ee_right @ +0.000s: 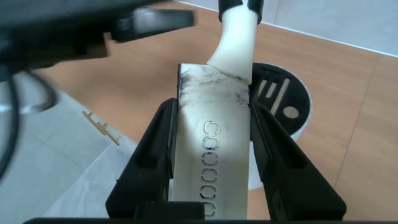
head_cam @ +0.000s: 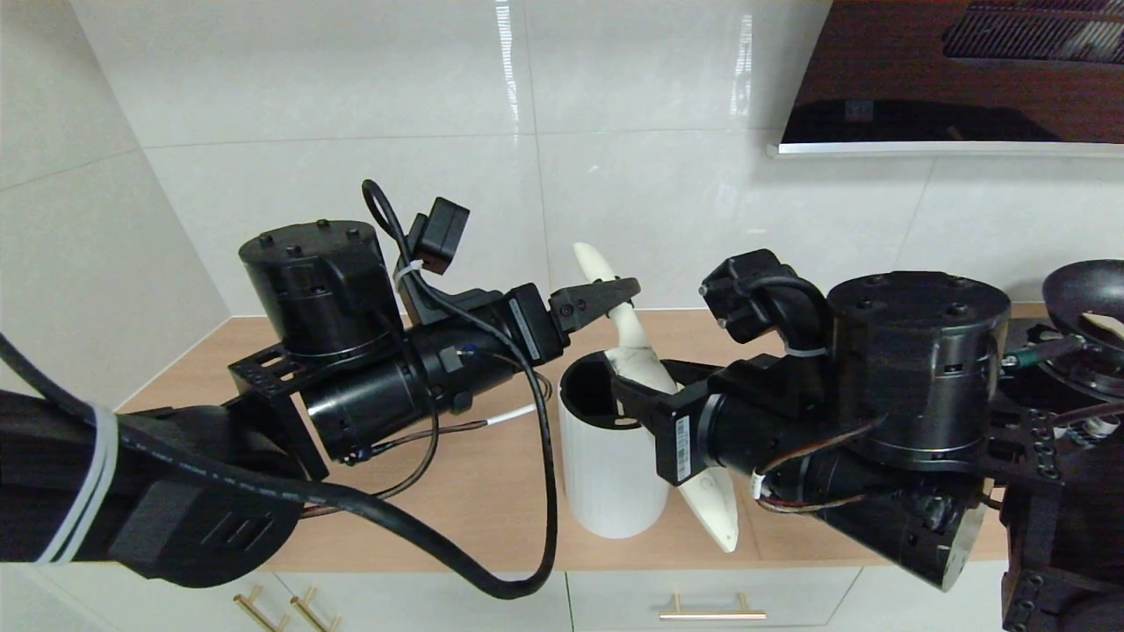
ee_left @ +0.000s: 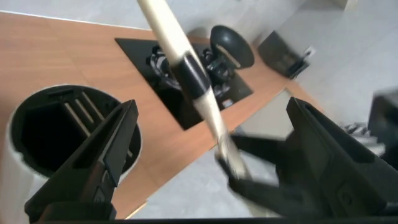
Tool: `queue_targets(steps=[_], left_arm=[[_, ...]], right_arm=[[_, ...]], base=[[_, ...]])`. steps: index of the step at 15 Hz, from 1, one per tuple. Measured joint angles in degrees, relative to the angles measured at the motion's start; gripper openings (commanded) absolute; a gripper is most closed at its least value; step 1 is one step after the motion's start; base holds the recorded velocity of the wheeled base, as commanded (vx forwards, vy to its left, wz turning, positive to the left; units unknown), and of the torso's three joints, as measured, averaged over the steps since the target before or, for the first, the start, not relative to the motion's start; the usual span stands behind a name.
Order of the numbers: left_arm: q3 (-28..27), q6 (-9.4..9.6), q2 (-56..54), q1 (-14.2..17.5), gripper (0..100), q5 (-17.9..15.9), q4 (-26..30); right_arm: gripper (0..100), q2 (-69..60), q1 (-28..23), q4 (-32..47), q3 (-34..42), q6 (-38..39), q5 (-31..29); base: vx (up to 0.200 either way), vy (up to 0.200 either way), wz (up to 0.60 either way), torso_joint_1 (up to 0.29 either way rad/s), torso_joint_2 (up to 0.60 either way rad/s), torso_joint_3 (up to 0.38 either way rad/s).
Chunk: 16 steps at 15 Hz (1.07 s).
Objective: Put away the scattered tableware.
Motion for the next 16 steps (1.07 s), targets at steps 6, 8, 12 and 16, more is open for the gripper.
queue_targets(steps=[6, 8, 12, 16], left_arm=[[-0.26, -0.44, 2.34, -0.22, 100, -0.04, -1.61], [-0.26, -0.44, 2.44, -0.33, 100, -0.02, -1.63], [-0.2, -0.46, 2.43, -0.57, 100, -0.02, -1.61], [-0.15, -0.46, 2.4, -0.63, 100, -0.02, -1.61]], right_arm=[[0, -0.02, 1.62, -0.02, 0.79, -0.04, -0.43], [0, 0.0, 1.78, 0.01, 1.12, -0.11, -0.43], [0, -0.02, 1.87, 0.01, 1.35, -0.13, -0.43], [0, -0.02, 1.93, 0.01, 1.51, -0.28, -0.43]], base=[[0.0, 0.0, 0.0, 0.0, 0.0, 0.0], [0.0, 0.0, 0.0, 0.0, 0.0, 0.0], [0.0, 0.0, 0.0, 0.0, 0.0, 0.0], [0.0, 0.0, 0.0, 0.0, 0.0, 0.0]])
